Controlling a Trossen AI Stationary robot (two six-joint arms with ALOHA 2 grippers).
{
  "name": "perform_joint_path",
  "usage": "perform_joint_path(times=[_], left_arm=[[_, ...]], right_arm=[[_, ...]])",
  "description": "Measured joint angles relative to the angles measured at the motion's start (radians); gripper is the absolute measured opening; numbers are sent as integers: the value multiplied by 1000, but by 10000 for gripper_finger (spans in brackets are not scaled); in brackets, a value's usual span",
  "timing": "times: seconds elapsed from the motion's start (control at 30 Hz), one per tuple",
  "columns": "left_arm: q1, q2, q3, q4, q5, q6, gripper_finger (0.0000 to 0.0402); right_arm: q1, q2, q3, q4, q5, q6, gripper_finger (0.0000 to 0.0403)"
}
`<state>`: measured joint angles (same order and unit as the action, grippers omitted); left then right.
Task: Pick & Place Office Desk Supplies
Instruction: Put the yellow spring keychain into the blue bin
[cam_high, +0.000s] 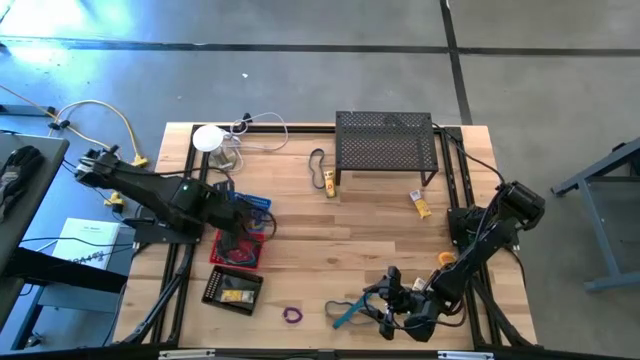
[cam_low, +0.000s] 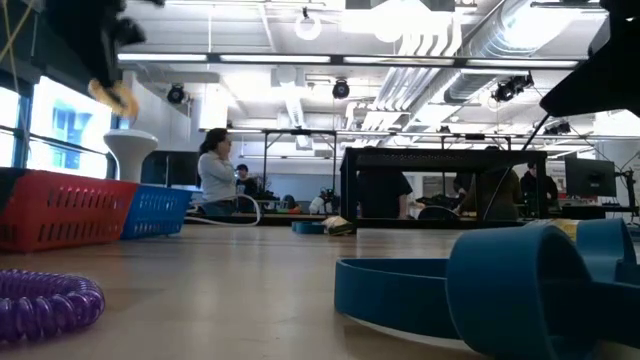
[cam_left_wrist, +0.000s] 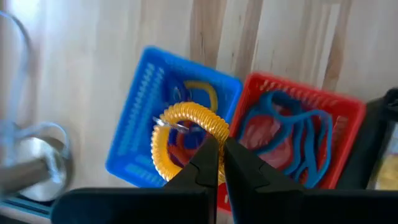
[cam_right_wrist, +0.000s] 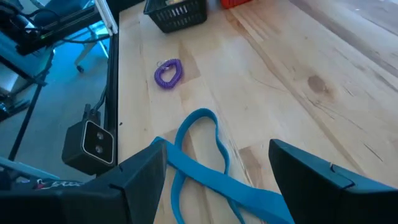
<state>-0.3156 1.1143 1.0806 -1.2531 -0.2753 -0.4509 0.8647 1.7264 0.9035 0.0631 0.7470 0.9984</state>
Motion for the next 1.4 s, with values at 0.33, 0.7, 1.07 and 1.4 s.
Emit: perform_joint_path(times=[0.33,0.7,1.07,1.4], left_arm=[[165,-84,-269,149,124,-18,6],[303,-79,-304,213,204,-91,49],[318,-79,-224,215,213,-143,74],[94,-55,-183,690,193,-205,74]], right_arm=[[-19,0,0,0,22,-30,270],[-43,0,0,-2,11,-74,270],[-52,0,0,4,11,-204,270],[-132,-72,1,140,-38,-498,270]])
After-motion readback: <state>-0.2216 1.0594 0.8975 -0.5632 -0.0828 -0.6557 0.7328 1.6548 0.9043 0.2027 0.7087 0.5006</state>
